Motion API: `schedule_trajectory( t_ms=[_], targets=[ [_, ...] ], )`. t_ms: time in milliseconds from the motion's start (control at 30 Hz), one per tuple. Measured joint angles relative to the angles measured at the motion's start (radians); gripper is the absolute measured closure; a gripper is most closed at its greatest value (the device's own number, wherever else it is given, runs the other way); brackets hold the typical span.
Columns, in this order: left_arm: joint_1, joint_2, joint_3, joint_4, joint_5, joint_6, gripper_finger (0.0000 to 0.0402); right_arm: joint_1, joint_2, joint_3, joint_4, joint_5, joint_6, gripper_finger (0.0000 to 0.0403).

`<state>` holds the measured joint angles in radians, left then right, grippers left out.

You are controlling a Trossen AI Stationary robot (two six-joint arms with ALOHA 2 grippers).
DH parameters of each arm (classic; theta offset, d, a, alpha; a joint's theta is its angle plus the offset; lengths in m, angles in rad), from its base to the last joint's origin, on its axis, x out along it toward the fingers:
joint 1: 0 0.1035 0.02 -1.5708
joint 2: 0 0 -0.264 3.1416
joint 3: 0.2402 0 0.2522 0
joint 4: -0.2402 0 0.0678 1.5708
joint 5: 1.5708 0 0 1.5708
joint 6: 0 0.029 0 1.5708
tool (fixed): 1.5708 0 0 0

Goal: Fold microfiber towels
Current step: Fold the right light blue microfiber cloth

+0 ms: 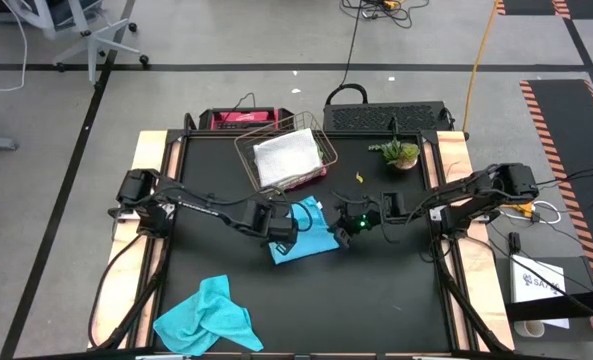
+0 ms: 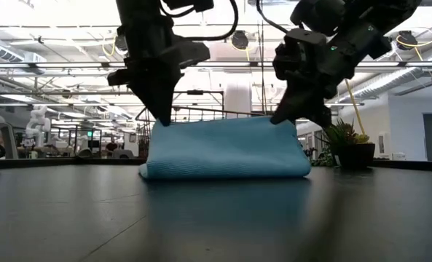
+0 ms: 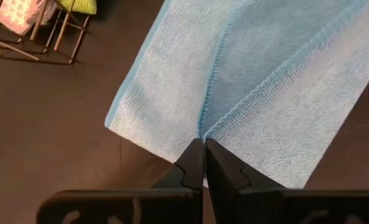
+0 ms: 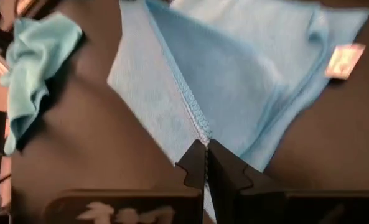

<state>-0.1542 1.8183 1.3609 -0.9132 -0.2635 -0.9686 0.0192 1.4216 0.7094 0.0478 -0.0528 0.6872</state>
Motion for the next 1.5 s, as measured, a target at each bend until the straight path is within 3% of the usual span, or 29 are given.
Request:
schedule_trajectory(
  t_ms=[533,800,933,1067,1233,1500],
  targets=[
    [-0.146,0.046,0.000,0.148,0.047,-0.130,0.0394,0.299,0.000,0.000,-0.070,0.100,0.286,0.0403],
    [-0.232,0.047,0.000,0.217,0.055,-0.193,0.0395,0.442,0.000,0.000,-0.018,0.208,0.422,0.0403],
    [-0.274,0.047,0.000,0.299,0.136,-0.201,0.0398,0.504,0.000,0.000,0.008,0.257,0.503,0.0403],
    [-0.321,0.047,0.007,0.340,0.151,-0.260,0.0396,0.553,0.000,0.001,0.071,0.302,0.546,0.0403],
    [-0.334,0.047,0.018,0.273,0.083,-0.281,0.0396,0.484,0.001,0.019,0.055,0.317,0.411,0.0403],
    [-0.229,0.047,0.018,0.074,-0.007,-0.241,0.0393,0.258,0.003,0.019,0.053,0.198,0.165,0.0403]
  ],
)
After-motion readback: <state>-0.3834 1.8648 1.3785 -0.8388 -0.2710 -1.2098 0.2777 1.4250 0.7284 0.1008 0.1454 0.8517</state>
